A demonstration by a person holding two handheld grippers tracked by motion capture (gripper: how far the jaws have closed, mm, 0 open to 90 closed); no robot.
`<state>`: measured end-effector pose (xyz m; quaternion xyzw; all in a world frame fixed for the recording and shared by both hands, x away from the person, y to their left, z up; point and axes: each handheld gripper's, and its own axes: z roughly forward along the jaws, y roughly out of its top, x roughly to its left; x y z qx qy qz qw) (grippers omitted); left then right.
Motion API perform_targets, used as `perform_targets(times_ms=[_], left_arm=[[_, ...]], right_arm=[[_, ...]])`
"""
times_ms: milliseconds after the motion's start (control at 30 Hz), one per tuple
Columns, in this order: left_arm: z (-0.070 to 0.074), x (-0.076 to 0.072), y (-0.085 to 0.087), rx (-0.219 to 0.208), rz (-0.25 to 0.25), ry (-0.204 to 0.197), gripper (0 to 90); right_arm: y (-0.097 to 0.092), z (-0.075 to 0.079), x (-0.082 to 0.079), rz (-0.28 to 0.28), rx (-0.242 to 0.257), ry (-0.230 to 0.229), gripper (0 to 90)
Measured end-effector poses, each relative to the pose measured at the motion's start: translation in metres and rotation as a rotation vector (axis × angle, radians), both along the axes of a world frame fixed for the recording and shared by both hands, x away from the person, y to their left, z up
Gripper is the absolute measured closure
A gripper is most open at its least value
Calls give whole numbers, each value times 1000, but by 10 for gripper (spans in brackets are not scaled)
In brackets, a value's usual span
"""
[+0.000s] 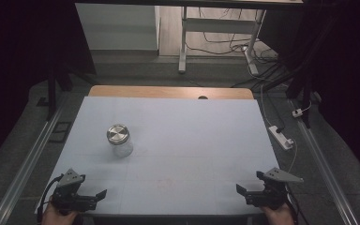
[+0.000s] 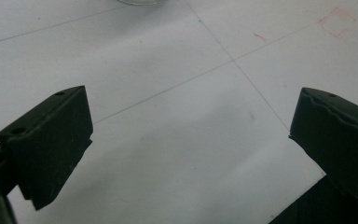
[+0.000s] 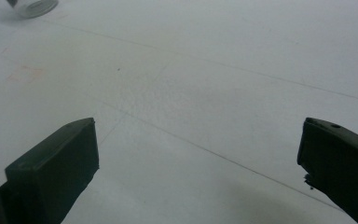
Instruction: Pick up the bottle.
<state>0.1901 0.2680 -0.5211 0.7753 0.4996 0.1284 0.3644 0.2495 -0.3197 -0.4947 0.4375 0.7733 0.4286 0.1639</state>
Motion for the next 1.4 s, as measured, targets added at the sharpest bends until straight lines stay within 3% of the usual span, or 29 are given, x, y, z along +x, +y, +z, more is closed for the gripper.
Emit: perform_targets(times_ms=[133, 267, 867, 1067, 1167, 1400], left_arm=[[0, 1, 2, -16, -6, 5, 0], [0, 2, 1, -17, -19, -2, 0], [-1, 5, 3, -44, -42, 8, 0], [2, 6, 4, -44, -41, 2, 0], [4, 6, 2, -12, -29, -6, 0], [5, 8, 4, -26, -30, -14, 0]], right_arm=[[1, 0, 0, 16, 21, 20, 0], [4, 0, 0, 33, 4, 24, 0], [3, 0, 1, 25, 9, 32, 0], [4, -1, 1, 26, 7, 37, 0], [4, -1, 1, 26, 7, 38, 0], [4, -1, 2, 27, 5, 40, 0]])
